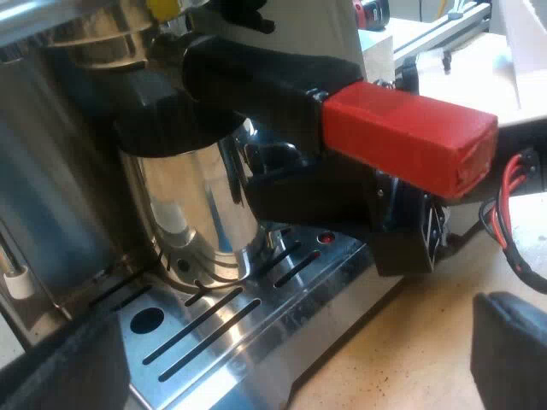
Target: Place mug into machine
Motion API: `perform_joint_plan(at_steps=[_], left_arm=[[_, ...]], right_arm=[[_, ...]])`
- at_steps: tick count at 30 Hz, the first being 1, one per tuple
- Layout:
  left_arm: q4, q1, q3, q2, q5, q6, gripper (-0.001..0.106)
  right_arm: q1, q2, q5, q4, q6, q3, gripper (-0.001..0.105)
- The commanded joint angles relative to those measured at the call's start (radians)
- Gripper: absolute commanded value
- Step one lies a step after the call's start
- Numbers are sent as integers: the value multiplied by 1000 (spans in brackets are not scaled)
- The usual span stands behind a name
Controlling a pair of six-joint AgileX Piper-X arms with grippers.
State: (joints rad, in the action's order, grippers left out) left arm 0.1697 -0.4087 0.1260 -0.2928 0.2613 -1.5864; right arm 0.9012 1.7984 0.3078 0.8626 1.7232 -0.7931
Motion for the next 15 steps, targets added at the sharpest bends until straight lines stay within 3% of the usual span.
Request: perform_joint_plan(at_steps=[1,8,15], left_arm=[[-17,-5,-2,-1,-3,-6,82],[-33,-5,1,-1,-3,-10,82],[-2,-5,67,16,-3,-10,82]], right_arm=[[2,-26,28,-46,9,6,39],[22,-180,84,-189,1,96,39],[41,-386,99,-461,-20,157,39]])
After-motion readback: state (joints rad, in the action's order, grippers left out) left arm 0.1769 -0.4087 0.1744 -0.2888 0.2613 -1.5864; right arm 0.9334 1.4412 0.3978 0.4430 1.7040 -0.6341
